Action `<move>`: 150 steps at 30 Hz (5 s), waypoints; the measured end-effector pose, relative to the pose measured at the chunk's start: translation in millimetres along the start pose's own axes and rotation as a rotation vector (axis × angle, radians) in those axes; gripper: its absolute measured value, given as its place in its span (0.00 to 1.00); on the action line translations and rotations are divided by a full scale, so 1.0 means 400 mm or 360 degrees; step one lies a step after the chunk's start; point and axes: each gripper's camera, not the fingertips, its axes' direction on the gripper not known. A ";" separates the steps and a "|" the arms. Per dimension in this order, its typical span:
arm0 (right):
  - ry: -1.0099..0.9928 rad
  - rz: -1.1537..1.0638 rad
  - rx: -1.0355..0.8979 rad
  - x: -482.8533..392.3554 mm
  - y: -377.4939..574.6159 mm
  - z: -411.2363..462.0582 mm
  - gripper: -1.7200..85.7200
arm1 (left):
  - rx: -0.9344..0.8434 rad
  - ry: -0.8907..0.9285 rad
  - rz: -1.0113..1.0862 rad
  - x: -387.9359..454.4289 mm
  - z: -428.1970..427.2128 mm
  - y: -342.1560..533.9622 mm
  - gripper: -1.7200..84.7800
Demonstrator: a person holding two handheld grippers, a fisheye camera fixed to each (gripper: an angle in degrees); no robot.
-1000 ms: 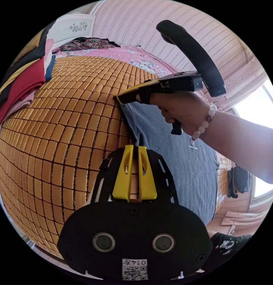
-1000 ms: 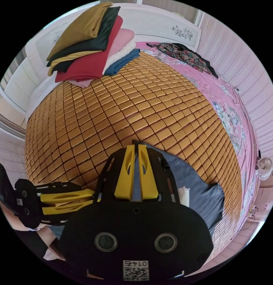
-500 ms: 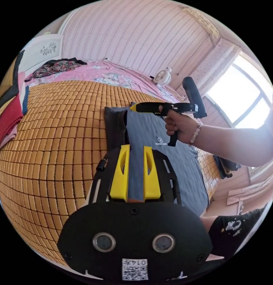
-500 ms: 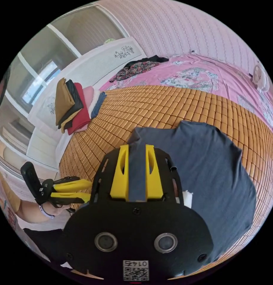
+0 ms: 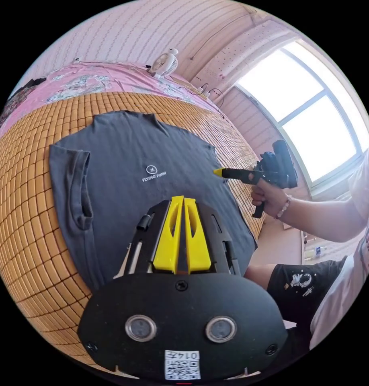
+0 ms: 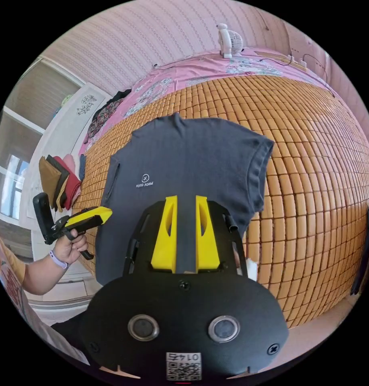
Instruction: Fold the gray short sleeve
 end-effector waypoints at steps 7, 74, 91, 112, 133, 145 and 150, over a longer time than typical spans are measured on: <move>0.0053 0.0244 0.0082 0.240 0.106 -0.081 0.12 | -0.0071 0.0076 0.0135 0.119 0.150 -0.315 0.06; 0.0346 -0.0570 0.0019 0.046 -0.538 0.008 0.02 | 0.0246 -0.0676 -0.0388 -0.476 -0.250 -0.099 0.01; -0.0194 -0.0570 -0.0244 0.089 -0.072 -0.226 0.06 | 0.0137 -0.0354 -0.0562 -0.231 -0.464 0.558 0.05; 0.0022 -0.0506 -0.0338 -0.336 0.000 0.113 0.06 | -0.0271 -0.0374 -0.0341 -0.107 -0.054 0.378 0.06; 0.0333 -0.1046 -0.0810 -0.621 0.221 -0.001 0.06 | -0.0402 -0.0304 -0.0064 0.193 -0.161 0.564 0.07; 0.0548 -0.0892 -0.0794 -0.720 0.269 0.040 0.03 | -0.0354 -0.0623 0.0055 0.297 -0.030 0.652 0.01; 0.0424 -0.0970 -0.0886 -0.738 0.272 0.035 0.01 | -0.0245 -0.0569 -0.0006 0.296 -0.051 0.707 0.01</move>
